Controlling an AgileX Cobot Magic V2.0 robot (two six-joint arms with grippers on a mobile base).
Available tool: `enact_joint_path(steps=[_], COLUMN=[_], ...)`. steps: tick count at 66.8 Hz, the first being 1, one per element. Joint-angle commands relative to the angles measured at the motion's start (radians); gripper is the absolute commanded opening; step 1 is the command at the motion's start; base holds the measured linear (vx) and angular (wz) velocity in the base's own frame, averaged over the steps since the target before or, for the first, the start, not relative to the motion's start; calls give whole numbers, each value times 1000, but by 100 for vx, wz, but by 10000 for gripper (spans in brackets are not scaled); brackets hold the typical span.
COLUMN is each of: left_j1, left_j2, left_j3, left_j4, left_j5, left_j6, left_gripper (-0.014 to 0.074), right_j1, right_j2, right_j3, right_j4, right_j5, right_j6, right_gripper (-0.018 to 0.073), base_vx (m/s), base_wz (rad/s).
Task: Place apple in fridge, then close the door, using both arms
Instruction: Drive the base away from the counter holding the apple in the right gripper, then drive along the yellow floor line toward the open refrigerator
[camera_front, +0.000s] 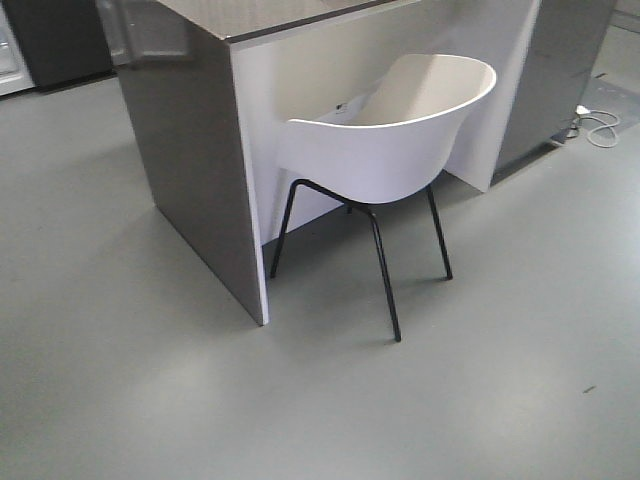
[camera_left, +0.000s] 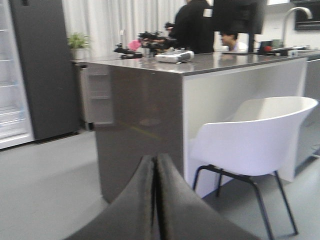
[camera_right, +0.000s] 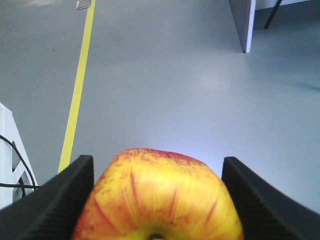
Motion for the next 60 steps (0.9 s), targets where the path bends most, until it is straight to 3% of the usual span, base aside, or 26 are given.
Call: enact_joint_path(steps=[1,60], left_j1=[1,1], left_j2=[-15,-15], left_j3=[-16,-16], left_j4=[-2,-2], left_j5=[-80,-80], left_j6=[-7,-7], left_gripper=[-6,-6], right_j1=[2,2], right_j2=[10,10], right_j3=[-25,-25], right_j4=[26,26], right_j5=[-60,-60], right_j6=[-6,-6], right_gripper=[122,122], base_vx=[-4,-1], base_wz=[50,44])
